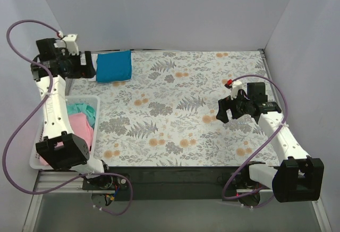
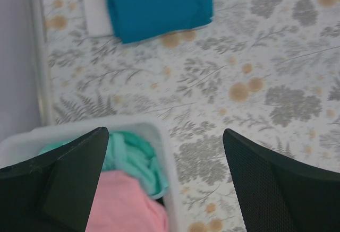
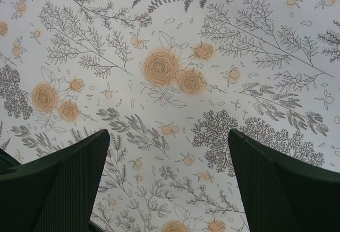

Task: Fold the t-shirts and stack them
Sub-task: Grab the tshirt from the pile

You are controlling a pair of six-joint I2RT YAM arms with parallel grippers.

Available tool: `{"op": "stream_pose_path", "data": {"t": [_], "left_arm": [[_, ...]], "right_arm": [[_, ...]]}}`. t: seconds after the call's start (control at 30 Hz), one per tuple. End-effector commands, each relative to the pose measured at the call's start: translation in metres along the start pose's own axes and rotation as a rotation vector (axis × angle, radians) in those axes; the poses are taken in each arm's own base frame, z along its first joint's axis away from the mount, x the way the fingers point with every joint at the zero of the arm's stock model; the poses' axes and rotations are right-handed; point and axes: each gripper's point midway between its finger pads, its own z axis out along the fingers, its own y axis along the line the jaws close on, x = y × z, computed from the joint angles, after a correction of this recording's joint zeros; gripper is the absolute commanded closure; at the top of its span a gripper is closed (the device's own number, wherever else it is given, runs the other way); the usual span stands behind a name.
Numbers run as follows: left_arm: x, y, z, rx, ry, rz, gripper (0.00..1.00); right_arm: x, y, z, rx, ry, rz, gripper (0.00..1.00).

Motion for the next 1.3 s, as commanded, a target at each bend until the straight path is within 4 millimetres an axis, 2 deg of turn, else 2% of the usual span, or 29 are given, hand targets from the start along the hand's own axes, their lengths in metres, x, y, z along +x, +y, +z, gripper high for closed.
{"op": "stream_pose_path", "data": {"t": [0.0,0.07,0.1,0.13,0.17,0.27,0.3,0.37,0.4,0.47,0.5,0.6,0.63,0.7,0.73,0.93,0.97,1.07,1.17,1.2,1.27], "left_arm": [[0.063,0.053,-0.043,-0.12,0.221,0.022,0.11],[0.101,0.071,-0.055,-0.142,0.326,0.038,0.11],[0.115,0.086,-0.069,-0.18,0.344,0.008,0.11],[0.127,0.093,-0.076,-0.183,0.371,0.032,0.11],[0.15,0.095,-0.076,-0.175,0.419,0.008,0.11],[0.188,0.106,-0.088,-0.198,0.5,0.018,0.11],[0.208,0.106,-0.089,-0.189,0.537,-0.012,0.1],[0.223,0.104,-0.094,-0.19,0.565,-0.001,0.1],[0.239,0.099,-0.093,-0.173,0.595,-0.023,0.1],[0.249,0.094,-0.093,-0.173,0.598,-0.021,0.1],[0.264,0.09,-0.09,-0.162,0.628,-0.033,0.1],[0.275,0.094,-0.085,-0.192,0.624,-0.028,0.09],[0.282,0.091,-0.082,-0.181,0.633,-0.037,0.12],[0.285,0.088,-0.078,-0.161,0.633,-0.048,0.23],[0.283,0.088,-0.076,-0.16,0.624,-0.054,0.43],[0.267,0.093,-0.075,-0.165,0.582,-0.058,0.89],[0.261,0.095,-0.075,-0.169,0.568,-0.054,1.0],[0.242,0.092,-0.075,-0.145,0.506,-0.043,1.0],[0.2,0.091,-0.082,-0.141,0.394,-0.008,1.0],[0.173,0.087,-0.085,-0.12,0.311,0.018,1.0],[0.139,0.079,-0.091,-0.11,0.221,0.05,1.0]], "right_arm": [[-0.005,0.004,0.001,-0.03,-0.013,-0.015,0.02],[-0.001,0.003,0.005,-0.037,0.004,-0.011,0.02],[0.0,0.002,0.006,-0.038,0.011,-0.007,0.02],[0.002,0.002,0.008,-0.043,0.019,-0.003,0.02],[0.001,0.002,0.008,-0.045,0.02,-0.003,0.02],[0.002,0.003,0.011,-0.062,0.028,0.005,0.02],[0.0,0.003,0.011,-0.067,0.027,0.005,0.02],[0.001,0.003,0.012,-0.069,0.036,0.011,0.02],[0.002,0.003,0.012,-0.07,0.038,0.012,0.01],[0.002,0.003,0.013,-0.074,0.04,0.014,0.02],[0.002,0.004,0.013,-0.076,0.042,0.015,0.02],[0.003,0.003,0.014,-0.076,0.049,0.02,0.02],[0.002,0.003,0.014,-0.074,0.046,0.017,0.02],[0.003,0.002,0.015,-0.074,0.05,0.016,0.02],[0.003,0.002,0.016,-0.077,0.052,0.018,0.02],[0.004,0.002,0.017,-0.083,0.061,0.026,0.02],[0.003,0.002,0.017,-0.081,0.059,0.025,0.02],[0.003,0.002,0.017,-0.084,0.06,0.024,0.02],[0.003,0.002,0.017,-0.082,0.061,0.027,0.02],[0.003,0.002,0.017,-0.083,0.059,0.026,0.02],[0.002,0.001,0.017,-0.082,0.06,0.028,0.02]]}}
